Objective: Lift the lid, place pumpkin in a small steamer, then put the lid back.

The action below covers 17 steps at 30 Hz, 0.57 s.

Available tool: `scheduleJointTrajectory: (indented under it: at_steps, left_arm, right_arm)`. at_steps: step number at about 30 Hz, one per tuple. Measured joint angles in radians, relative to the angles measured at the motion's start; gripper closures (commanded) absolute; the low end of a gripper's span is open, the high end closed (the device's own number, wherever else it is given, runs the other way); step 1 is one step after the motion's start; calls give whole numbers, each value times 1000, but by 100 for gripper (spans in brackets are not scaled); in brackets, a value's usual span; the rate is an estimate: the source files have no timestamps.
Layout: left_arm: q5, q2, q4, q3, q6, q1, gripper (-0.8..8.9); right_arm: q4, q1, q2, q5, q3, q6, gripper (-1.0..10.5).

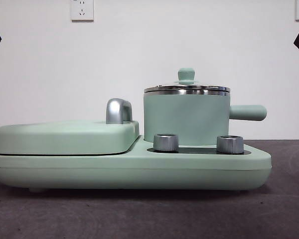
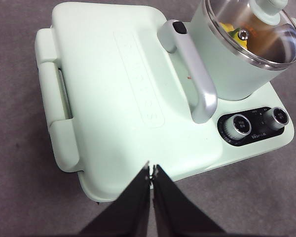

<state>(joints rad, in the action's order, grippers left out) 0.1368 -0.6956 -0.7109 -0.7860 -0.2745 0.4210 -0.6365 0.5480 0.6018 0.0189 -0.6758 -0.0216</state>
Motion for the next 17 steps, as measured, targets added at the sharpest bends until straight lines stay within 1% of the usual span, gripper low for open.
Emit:
scheduleJointTrajectory:
  at_steps: [11,14,17]
  left_arm:
    - [0,5,0,0,2,-5,807]
    - [1,31,18,14,40,-45,807]
    - [0,115,146,111,77,-130,807]
  right_arm:
    - [0,0,0,0,0,-2,926]
    - [0,0,0,0,0,-2,926]
    - [0,0,0,0,0,-2,926]
